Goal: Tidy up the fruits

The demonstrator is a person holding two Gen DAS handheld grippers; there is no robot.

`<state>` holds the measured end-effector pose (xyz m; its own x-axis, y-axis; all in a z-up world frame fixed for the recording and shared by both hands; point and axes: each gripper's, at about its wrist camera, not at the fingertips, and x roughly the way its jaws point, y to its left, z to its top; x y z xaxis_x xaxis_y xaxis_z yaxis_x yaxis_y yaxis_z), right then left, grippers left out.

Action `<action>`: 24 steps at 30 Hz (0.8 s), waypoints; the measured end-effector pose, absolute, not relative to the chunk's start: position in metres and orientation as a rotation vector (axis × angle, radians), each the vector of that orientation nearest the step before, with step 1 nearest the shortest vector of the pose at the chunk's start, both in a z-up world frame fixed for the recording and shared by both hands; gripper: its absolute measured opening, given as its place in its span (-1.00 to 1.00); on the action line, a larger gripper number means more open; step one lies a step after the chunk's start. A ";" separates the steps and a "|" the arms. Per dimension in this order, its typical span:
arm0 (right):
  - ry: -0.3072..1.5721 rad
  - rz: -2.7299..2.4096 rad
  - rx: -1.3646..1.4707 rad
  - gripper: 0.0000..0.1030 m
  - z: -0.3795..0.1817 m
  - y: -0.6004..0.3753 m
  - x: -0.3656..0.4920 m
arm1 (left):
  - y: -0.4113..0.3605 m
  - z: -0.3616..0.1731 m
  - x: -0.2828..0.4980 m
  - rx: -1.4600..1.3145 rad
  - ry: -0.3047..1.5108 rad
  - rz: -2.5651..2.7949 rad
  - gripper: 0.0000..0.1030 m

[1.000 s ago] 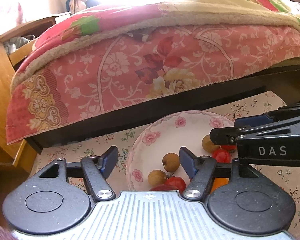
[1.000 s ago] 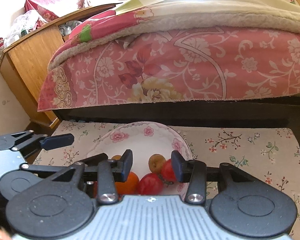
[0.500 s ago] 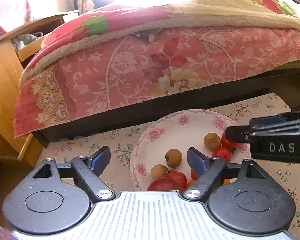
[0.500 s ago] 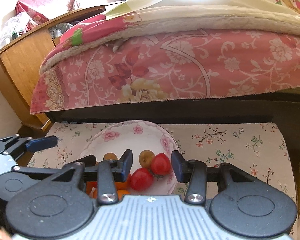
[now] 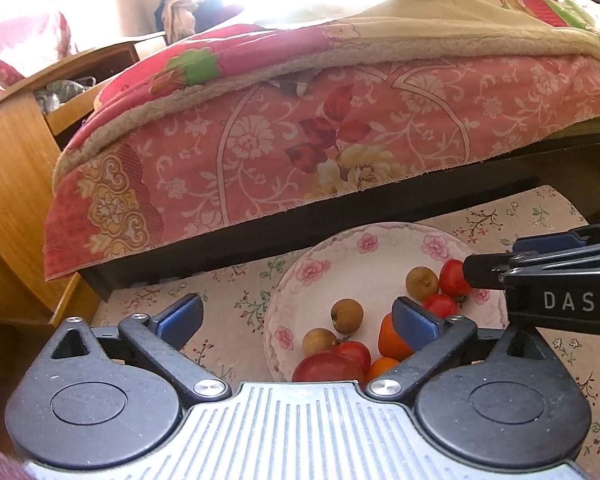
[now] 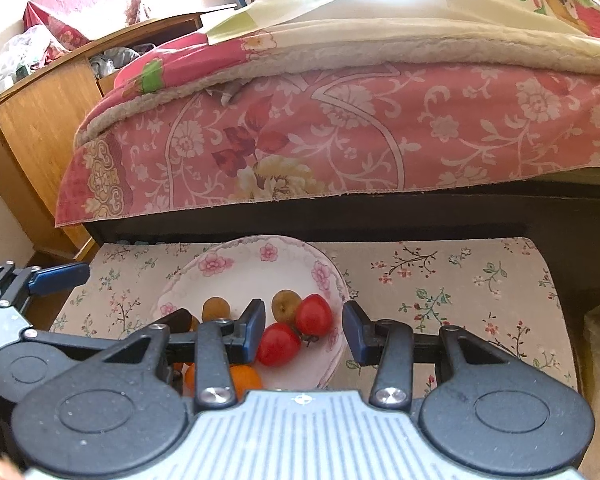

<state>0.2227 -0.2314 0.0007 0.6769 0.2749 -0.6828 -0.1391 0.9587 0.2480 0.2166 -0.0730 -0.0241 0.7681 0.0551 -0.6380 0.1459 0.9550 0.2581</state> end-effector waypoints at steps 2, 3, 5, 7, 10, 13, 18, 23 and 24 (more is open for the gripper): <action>0.790 0.226 0.184 -0.12 0.003 -0.232 0.221 | -0.073 -0.024 0.215 0.294 0.699 -0.052 0.99; 0.789 0.223 0.183 -0.12 0.003 -0.232 0.220 | -0.073 -0.023 0.215 0.287 0.702 -0.052 1.00; 0.784 0.215 0.178 -0.12 0.005 -0.232 0.217 | -0.072 -0.023 0.214 0.275 0.709 -0.050 1.00; 0.779 0.205 0.170 -0.12 0.007 -0.231 0.214 | -0.072 -0.022 0.213 0.268 0.710 -0.045 1.00; 0.780 0.192 0.166 -0.11 0.009 -0.231 0.209 | -0.071 -0.020 0.209 0.257 0.711 -0.042 1.00; 0.779 0.179 0.167 -0.10 0.011 -0.233 0.203 | -0.069 -0.019 0.204 0.236 0.717 -0.043 1.00; 0.772 0.161 0.161 -0.09 0.016 -0.234 0.191 | -0.066 -0.018 0.196 0.196 0.735 -0.047 1.00; 0.779 0.147 0.153 -0.09 0.019 -0.236 0.178 | -0.066 -0.017 0.186 0.188 0.738 -0.043 1.00; 0.782 0.146 0.152 -0.08 0.019 -0.236 0.176 | -0.066 -0.017 0.184 0.183 0.740 -0.042 1.00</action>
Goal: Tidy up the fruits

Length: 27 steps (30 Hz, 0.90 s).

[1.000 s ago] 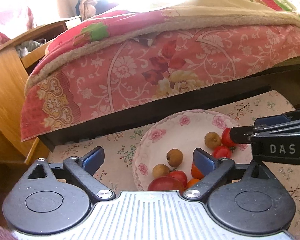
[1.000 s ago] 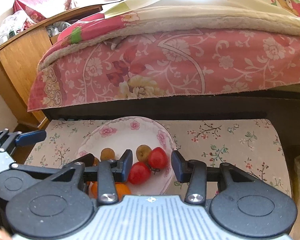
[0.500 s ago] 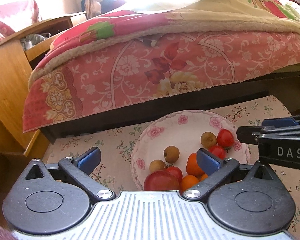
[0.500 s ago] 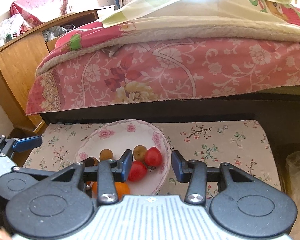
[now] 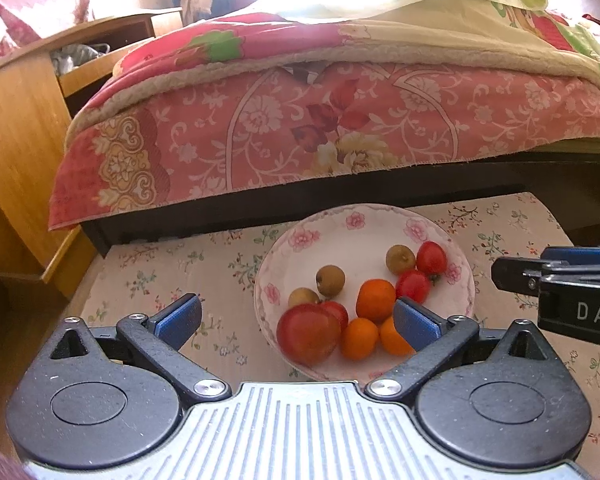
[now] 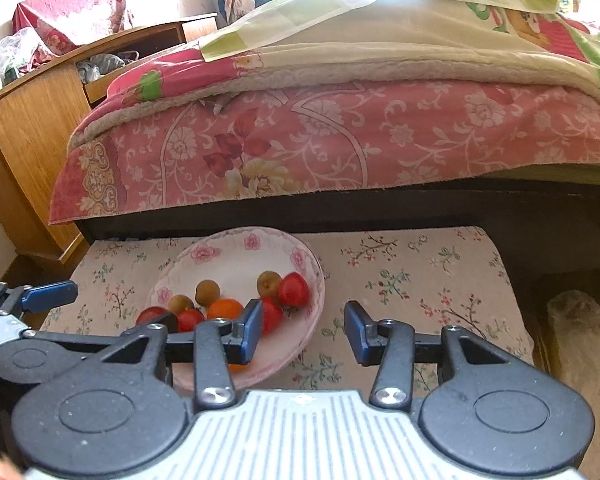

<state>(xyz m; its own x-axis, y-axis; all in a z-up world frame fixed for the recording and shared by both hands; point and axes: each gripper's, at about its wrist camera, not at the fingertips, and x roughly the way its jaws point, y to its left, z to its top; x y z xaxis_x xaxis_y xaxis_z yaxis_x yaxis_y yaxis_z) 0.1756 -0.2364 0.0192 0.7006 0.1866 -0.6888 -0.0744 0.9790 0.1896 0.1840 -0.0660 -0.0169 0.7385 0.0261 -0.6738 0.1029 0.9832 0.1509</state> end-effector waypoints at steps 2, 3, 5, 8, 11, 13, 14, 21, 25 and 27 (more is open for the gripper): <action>0.784 0.141 0.150 -0.08 0.020 -0.237 0.171 | -0.065 -0.015 0.181 0.172 0.741 -0.041 1.00; 0.785 0.139 0.149 -0.08 0.021 -0.238 0.169 | -0.064 -0.014 0.179 0.168 0.739 -0.039 1.00; 0.788 0.134 0.144 -0.08 0.021 -0.240 0.164 | -0.063 -0.013 0.174 0.161 0.737 -0.040 1.00; 0.799 0.129 0.138 -0.08 0.021 -0.241 0.157 | -0.060 -0.011 0.168 0.155 0.735 -0.036 1.00; 0.804 0.129 0.132 -0.08 0.021 -0.240 0.151 | -0.058 -0.011 0.162 0.147 0.740 -0.030 1.00; 0.807 0.132 0.128 -0.08 0.022 -0.239 0.146 | -0.057 -0.010 0.158 0.146 0.741 -0.030 1.00; 0.809 0.134 0.125 -0.08 0.022 -0.239 0.144 | -0.056 -0.010 0.156 0.145 0.742 -0.029 1.00; 0.816 0.146 0.119 -0.07 0.024 -0.236 0.127 | -0.051 -0.009 0.140 0.146 0.739 -0.020 1.00; 0.818 0.153 0.120 -0.06 0.026 -0.235 0.119 | -0.048 -0.005 0.132 0.126 0.736 -0.025 1.00; 0.817 0.158 0.120 -0.06 0.027 -0.234 0.114 | -0.048 -0.004 0.127 0.123 0.733 -0.027 1.00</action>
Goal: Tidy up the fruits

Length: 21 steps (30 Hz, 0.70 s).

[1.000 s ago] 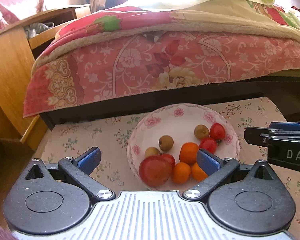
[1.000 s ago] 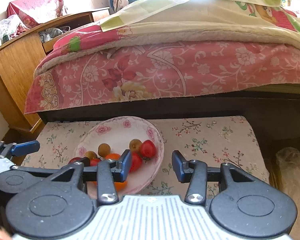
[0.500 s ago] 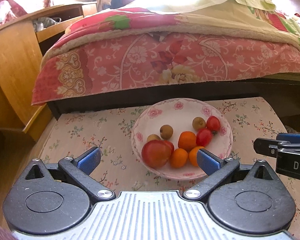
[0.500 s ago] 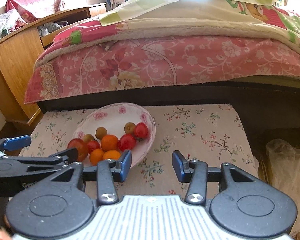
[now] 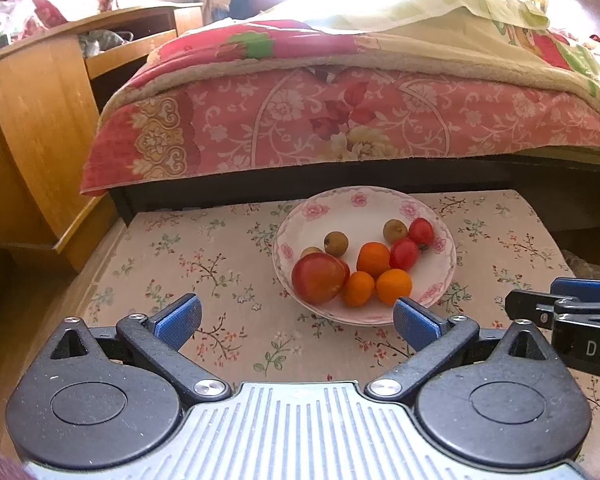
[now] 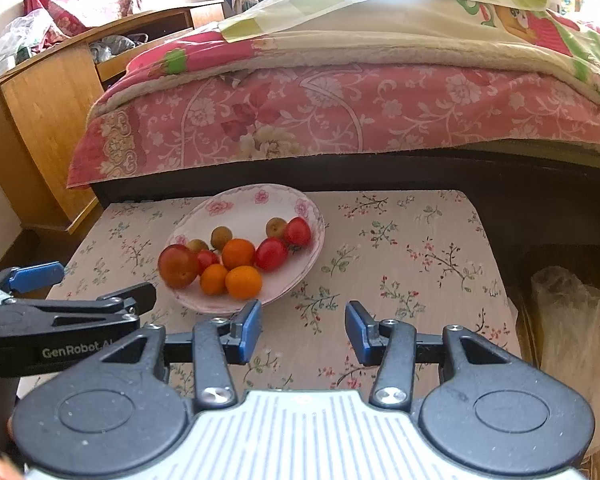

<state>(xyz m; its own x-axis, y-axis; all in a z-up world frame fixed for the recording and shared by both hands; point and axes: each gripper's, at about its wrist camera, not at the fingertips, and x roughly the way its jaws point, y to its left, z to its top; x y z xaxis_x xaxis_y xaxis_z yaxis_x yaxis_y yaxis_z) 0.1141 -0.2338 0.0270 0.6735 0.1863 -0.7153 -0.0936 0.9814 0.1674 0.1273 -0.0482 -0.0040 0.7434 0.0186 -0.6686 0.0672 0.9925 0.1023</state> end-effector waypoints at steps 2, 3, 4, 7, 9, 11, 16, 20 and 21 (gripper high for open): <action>0.815 0.160 0.124 -0.06 0.029 -0.234 0.109 | -0.048 -0.003 0.122 0.122 0.730 -0.024 1.00; 0.813 0.161 0.125 -0.06 0.029 -0.234 0.105 | -0.047 -0.002 0.120 0.124 0.728 -0.023 1.00; 0.812 0.161 0.127 -0.06 0.030 -0.234 0.103 | -0.047 -0.002 0.117 0.125 0.727 -0.023 1.00; 0.812 0.160 0.133 -0.06 0.032 -0.236 0.094 | -0.044 -0.002 0.108 0.111 0.735 -0.035 1.00; 0.814 0.159 0.135 -0.06 0.032 -0.236 0.088 | -0.043 -0.002 0.102 0.109 0.740 -0.038 1.00; 0.818 0.161 0.137 -0.06 0.032 -0.236 0.082 | -0.043 -0.003 0.095 0.111 0.742 -0.043 1.00; 0.831 0.169 0.140 -0.05 0.030 -0.233 0.064 | -0.044 -0.006 0.078 0.103 0.756 -0.056 1.00; 0.844 0.172 0.134 -0.05 0.027 -0.230 0.051 | -0.042 -0.010 0.068 0.095 0.769 -0.056 1.00; 0.846 0.174 0.137 -0.05 0.027 -0.229 0.048 | -0.041 -0.011 0.066 0.090 0.774 -0.055 1.00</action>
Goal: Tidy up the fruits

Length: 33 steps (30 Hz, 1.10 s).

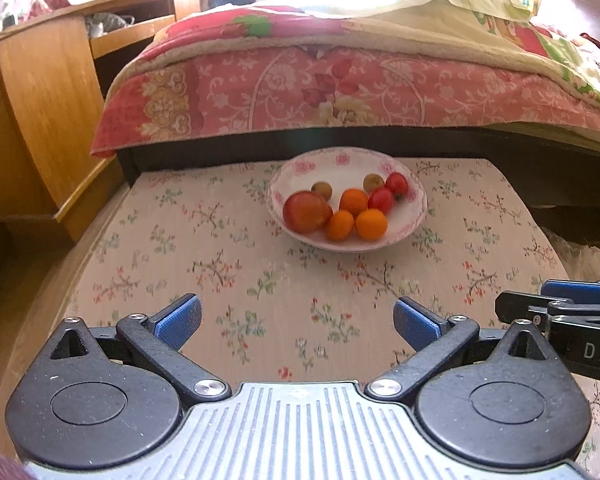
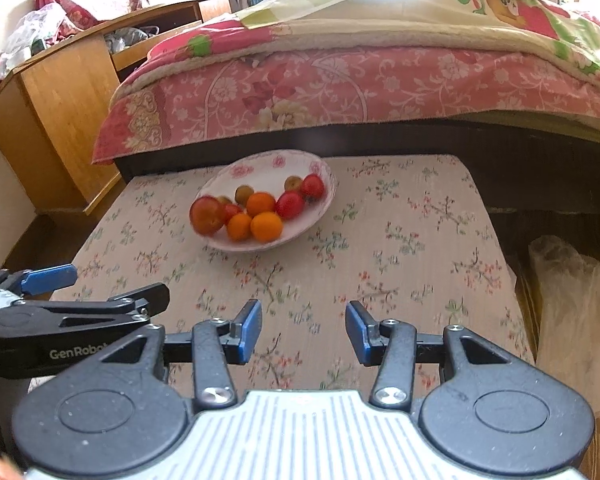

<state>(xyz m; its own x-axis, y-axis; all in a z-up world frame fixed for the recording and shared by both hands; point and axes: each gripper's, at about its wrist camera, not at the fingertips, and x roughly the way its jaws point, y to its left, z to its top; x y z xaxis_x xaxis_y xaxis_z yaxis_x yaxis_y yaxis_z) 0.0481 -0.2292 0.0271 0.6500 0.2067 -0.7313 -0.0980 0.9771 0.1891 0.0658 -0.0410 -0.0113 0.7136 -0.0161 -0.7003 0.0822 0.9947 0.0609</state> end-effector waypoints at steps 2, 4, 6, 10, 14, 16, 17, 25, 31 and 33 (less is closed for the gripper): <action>0.851 0.178 0.138 -0.05 0.027 -0.228 0.043 | -0.039 -0.012 0.062 0.082 0.777 -0.053 1.00; 0.855 0.182 0.135 -0.05 0.026 -0.226 0.038 | -0.038 -0.012 0.058 0.077 0.777 -0.054 1.00; 0.857 0.185 0.130 -0.05 0.027 -0.224 0.033 | -0.038 -0.012 0.054 0.077 0.780 -0.057 1.00; 0.857 0.178 0.121 -0.05 0.026 -0.223 0.025 | -0.037 -0.014 0.045 0.086 0.784 -0.056 1.00; 0.869 0.172 0.119 -0.05 0.023 -0.222 0.019 | -0.038 -0.017 0.038 0.094 0.794 -0.063 1.00; 0.871 0.173 0.116 -0.05 0.022 -0.221 0.016 | -0.039 -0.017 0.035 0.098 0.796 -0.070 1.00; 0.871 0.174 0.114 -0.05 0.022 -0.220 0.015 | -0.039 -0.016 0.033 0.102 0.794 -0.068 1.00; 0.864 0.172 0.121 -0.05 0.025 -0.220 0.003 | -0.038 -0.013 0.023 0.098 0.792 -0.076 1.00; 0.866 0.177 0.121 -0.05 0.025 -0.219 -0.004 | -0.036 -0.013 0.015 0.089 0.797 -0.071 1.00; 0.866 0.177 0.119 -0.05 0.025 -0.218 -0.006 | -0.036 -0.013 0.014 0.092 0.796 -0.068 1.00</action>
<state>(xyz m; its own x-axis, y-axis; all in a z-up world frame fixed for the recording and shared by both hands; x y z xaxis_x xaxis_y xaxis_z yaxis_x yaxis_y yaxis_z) -0.0060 -0.2179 0.0250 0.6344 0.2028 -0.7459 -0.1062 0.9787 0.1758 0.0138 -0.0357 -0.0130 0.6976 -0.0260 -0.7160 0.0954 0.9938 0.0569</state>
